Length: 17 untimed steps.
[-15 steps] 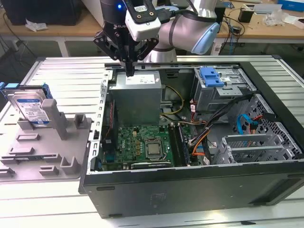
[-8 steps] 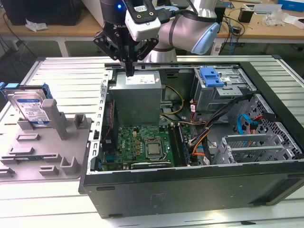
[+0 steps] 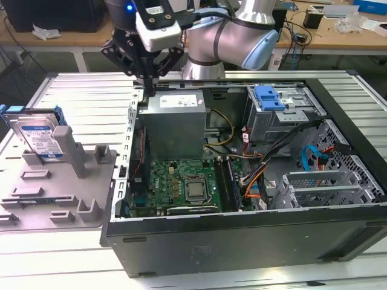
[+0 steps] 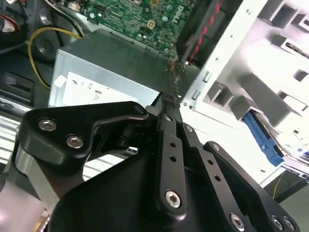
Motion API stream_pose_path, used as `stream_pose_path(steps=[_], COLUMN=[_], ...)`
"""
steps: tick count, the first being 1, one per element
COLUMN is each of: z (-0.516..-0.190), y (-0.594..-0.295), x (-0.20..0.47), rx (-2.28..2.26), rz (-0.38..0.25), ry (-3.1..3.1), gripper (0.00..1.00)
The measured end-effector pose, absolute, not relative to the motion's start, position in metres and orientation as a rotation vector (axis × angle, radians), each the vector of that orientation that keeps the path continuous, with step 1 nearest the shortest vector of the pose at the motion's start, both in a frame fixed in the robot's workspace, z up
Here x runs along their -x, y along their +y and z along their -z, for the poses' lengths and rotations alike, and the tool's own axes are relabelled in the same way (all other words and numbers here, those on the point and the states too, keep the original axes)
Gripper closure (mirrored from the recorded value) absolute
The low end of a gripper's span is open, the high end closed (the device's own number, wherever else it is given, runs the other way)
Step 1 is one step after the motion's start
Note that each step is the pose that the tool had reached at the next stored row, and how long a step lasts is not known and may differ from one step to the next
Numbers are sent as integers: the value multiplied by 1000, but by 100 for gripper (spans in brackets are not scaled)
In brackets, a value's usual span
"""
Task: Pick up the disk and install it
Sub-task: 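Reach for the disk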
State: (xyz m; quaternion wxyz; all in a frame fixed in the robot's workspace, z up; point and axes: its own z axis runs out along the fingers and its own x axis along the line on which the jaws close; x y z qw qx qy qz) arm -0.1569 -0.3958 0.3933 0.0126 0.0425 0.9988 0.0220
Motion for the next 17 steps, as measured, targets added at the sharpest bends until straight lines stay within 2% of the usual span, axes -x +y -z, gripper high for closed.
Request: stream_pose_path(steps=[17], z=[-393], y=[-388], x=[220], rx=[-162], rz=[-68], ry=[3111], gripper=[89])
